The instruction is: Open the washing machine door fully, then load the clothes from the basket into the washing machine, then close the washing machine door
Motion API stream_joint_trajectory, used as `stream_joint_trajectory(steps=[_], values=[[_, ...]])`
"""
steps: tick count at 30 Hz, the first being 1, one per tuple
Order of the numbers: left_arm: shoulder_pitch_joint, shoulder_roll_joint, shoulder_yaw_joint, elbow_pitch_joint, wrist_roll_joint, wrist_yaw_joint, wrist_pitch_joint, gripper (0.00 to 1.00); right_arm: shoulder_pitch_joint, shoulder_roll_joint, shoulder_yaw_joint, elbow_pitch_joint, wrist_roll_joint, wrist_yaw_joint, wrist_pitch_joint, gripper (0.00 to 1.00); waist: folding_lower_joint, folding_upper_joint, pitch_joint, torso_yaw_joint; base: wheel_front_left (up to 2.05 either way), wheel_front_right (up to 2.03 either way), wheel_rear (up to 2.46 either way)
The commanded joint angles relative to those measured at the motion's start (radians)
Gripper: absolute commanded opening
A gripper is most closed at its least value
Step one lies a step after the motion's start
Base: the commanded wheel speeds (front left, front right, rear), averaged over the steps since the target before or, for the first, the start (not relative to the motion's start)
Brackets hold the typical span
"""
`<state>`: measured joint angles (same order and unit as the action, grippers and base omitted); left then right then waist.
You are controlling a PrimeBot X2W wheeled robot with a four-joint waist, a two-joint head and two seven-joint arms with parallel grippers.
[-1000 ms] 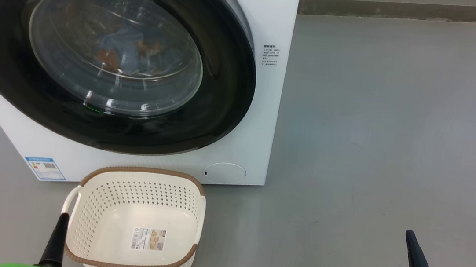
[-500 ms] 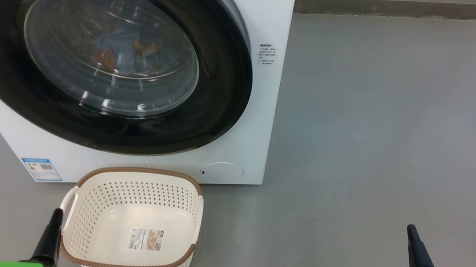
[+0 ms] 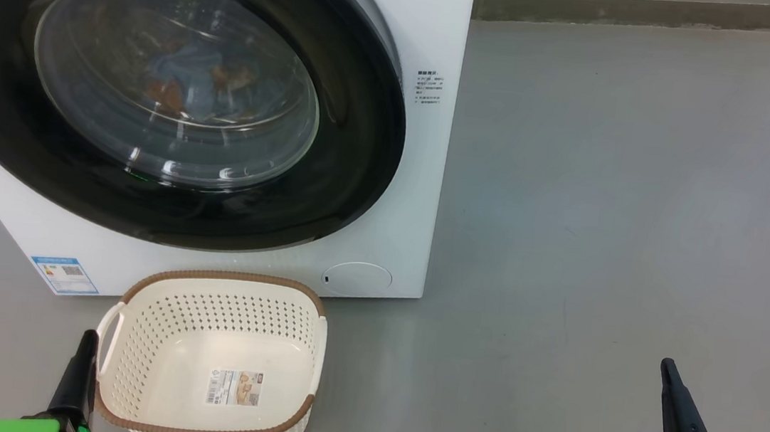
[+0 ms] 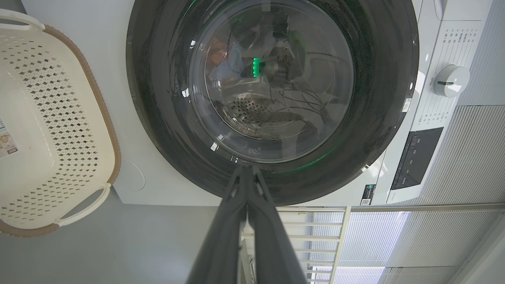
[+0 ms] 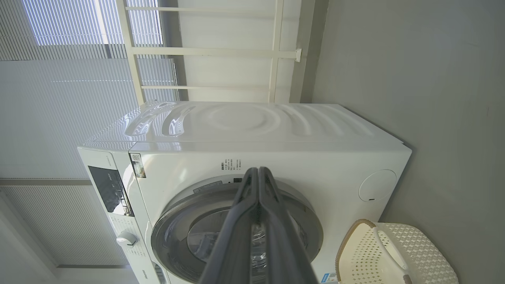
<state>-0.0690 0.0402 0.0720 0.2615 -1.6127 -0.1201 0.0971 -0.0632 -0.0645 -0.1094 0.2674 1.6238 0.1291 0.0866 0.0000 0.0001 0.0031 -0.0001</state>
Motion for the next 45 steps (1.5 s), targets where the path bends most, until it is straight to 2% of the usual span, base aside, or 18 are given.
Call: stream_joint_trajectory(steps=[1,45], values=[[-0.038,0.016,0.035,-0.016,-0.002,-0.011,0.010,0.00,-0.042,-0.003,0.020,-0.024,0.005,0.002,0.007,0.00,0.0000,-0.0001,0.000,0.000,0.00,0.00,0.00],[-0.039,0.013,0.039,-0.016,0.002,-0.011,0.014,0.00,-0.043,0.005,0.009,-0.023,-0.004,0.002,0.016,0.00,0.0000,-0.0001,0.000,0.000,0.00,0.00,0.00]])
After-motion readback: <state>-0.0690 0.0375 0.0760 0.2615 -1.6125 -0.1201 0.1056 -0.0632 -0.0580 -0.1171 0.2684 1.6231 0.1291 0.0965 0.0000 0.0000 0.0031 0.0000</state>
